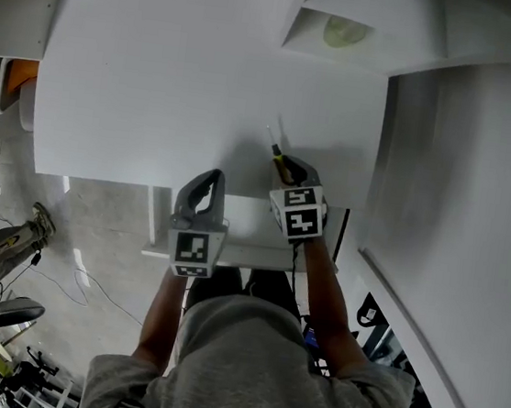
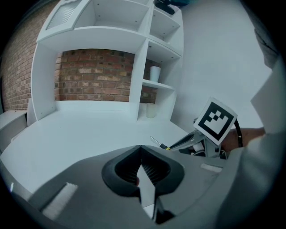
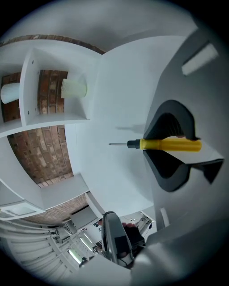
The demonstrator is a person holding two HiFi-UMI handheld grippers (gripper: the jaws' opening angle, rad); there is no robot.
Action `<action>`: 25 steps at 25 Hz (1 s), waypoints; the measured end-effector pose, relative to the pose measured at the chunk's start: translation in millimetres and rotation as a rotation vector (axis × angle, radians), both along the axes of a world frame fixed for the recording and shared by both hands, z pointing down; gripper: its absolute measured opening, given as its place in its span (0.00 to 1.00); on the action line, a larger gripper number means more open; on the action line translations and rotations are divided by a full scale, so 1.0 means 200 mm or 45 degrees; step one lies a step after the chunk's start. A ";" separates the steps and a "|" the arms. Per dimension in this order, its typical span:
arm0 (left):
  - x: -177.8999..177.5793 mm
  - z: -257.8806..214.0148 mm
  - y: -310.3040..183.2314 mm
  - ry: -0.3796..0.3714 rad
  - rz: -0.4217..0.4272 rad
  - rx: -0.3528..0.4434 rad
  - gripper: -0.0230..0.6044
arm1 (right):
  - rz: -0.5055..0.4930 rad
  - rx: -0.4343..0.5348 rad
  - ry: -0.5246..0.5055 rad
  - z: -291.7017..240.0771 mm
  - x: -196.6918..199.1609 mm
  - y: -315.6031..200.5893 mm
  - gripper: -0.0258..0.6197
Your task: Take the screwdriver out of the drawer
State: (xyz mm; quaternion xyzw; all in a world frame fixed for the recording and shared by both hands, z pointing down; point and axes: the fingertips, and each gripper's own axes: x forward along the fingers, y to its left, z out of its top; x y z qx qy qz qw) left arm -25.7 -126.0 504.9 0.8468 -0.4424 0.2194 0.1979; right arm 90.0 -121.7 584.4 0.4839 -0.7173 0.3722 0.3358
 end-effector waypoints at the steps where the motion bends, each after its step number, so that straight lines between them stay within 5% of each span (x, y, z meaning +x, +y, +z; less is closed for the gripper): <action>1: 0.00 0.01 -0.01 0.001 0.003 -0.003 0.06 | -0.001 -0.002 0.003 0.01 0.00 -0.01 0.16; 25: -0.03 0.04 -0.03 -0.006 0.010 -0.010 0.06 | -0.010 -0.050 0.046 0.09 0.00 -0.02 0.16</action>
